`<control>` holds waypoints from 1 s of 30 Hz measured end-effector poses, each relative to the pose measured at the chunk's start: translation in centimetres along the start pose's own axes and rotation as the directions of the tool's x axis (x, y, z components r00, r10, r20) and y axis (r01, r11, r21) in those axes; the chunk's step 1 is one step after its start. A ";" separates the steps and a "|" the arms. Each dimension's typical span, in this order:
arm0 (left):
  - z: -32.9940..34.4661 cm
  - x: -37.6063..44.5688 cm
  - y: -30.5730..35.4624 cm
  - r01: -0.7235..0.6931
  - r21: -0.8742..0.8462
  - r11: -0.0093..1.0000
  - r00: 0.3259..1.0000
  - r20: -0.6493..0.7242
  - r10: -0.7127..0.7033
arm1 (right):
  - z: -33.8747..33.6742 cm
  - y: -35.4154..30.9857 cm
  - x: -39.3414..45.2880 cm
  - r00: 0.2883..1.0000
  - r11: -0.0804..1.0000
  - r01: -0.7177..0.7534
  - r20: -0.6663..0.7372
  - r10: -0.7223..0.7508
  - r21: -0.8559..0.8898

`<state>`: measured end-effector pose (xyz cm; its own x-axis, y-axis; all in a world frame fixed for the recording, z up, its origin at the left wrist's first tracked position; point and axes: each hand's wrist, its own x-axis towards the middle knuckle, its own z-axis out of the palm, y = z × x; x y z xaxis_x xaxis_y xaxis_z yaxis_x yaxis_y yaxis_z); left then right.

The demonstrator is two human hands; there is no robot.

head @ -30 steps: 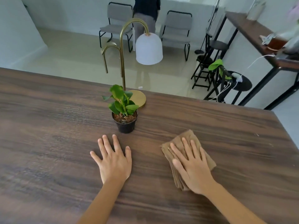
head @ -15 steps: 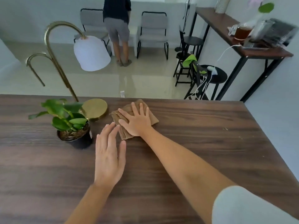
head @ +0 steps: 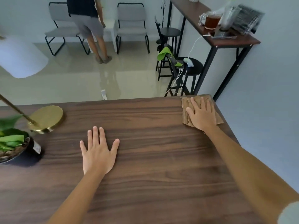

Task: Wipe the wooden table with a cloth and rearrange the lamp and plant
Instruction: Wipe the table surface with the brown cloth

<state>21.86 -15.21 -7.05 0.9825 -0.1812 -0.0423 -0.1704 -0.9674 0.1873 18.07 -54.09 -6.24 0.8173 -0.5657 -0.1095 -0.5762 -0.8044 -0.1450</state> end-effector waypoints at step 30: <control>0.2 0.0 -0.1 -0.001 0.022 1.000 1.000 -0.015 0.001 | 1.0 8.9 -16.9 1.000 1.000 0.026 -0.005 -0.026 0.007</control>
<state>21.88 -15.12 -7.24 0.9833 -0.1799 -0.0277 -0.1729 -0.9709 0.1660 -0.84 -51.53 -6.67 0.8320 -0.5456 -0.1003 -0.5547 -0.8176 -0.1545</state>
